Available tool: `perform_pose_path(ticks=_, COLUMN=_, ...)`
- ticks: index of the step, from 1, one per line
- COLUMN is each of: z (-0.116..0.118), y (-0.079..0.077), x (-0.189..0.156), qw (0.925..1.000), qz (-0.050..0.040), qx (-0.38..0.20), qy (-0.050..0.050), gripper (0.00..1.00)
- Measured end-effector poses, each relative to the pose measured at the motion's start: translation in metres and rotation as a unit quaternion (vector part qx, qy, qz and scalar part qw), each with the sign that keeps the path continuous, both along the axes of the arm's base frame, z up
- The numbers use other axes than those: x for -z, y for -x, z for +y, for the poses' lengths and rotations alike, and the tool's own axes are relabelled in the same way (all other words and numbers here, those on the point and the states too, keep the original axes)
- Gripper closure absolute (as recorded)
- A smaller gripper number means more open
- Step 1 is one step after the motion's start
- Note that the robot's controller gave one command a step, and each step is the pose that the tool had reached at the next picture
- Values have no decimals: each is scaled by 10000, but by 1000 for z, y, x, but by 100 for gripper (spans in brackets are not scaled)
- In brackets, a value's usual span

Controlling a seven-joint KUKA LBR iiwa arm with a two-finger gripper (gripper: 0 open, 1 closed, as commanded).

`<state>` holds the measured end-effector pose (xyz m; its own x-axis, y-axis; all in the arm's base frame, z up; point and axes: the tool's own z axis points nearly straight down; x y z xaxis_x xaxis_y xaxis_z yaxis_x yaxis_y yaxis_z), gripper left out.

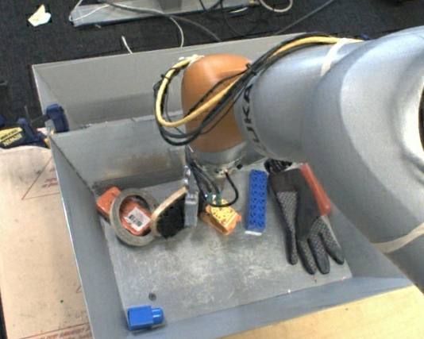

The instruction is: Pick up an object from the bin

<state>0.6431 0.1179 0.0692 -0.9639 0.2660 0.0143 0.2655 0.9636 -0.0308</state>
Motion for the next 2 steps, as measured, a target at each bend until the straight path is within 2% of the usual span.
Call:
perform_pose_path(ticks=1, z=6, y=30, x=-1, qw=9938, qz=-74, qx=1106, qy=12, gripper=100)
perform_pose_path(ticks=2, z=9, y=20, x=0, qw=9942, qz=36, qx=1071, qy=46, gripper=100)
